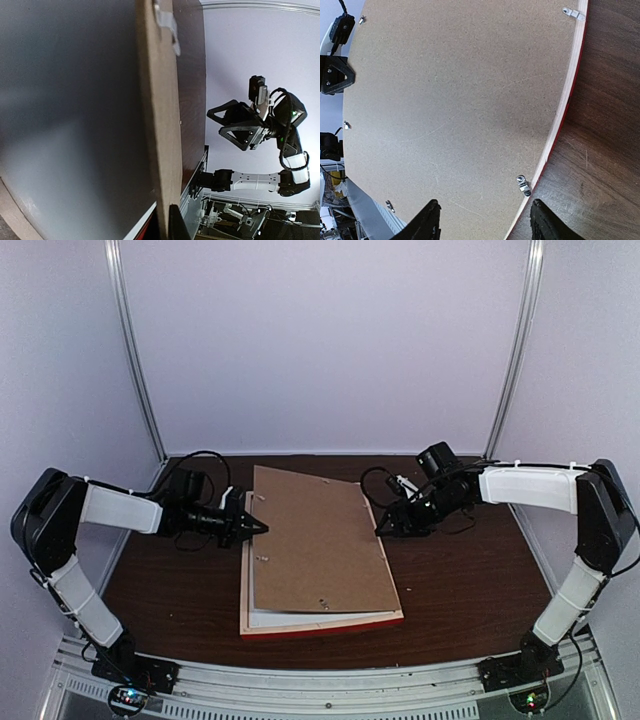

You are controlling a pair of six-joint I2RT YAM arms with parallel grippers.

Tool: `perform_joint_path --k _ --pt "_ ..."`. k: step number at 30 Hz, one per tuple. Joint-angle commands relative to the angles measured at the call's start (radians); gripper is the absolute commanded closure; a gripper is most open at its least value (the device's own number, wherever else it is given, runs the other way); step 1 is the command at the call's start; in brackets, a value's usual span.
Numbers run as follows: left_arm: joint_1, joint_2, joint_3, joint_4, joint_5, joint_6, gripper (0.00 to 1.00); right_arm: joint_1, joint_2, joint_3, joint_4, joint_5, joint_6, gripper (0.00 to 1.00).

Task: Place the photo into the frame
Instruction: Hold the frame body at the center of the board.

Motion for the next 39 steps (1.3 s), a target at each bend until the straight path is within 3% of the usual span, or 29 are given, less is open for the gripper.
perform_joint_path --k 1,8,17,29,39 --pt "-0.003 -0.020 0.030 -0.134 -0.050 0.136 1.00 -0.005 0.021 0.009 -0.012 0.055 -0.005 0.39" --pt "-0.003 -0.014 0.026 -0.168 -0.069 0.153 1.00 -0.005 0.056 0.025 -0.015 0.145 0.000 0.39" --pt "-0.003 -0.012 0.018 -0.204 -0.108 0.183 1.00 -0.002 0.126 0.052 0.032 0.140 0.007 0.39" --pt "-0.003 -0.001 0.030 -0.271 -0.154 0.227 1.00 -0.002 0.234 0.128 0.042 0.200 0.007 0.53" --pt "-0.002 0.008 0.036 -0.311 -0.183 0.255 1.00 -0.002 0.280 0.142 0.050 0.200 -0.004 0.58"
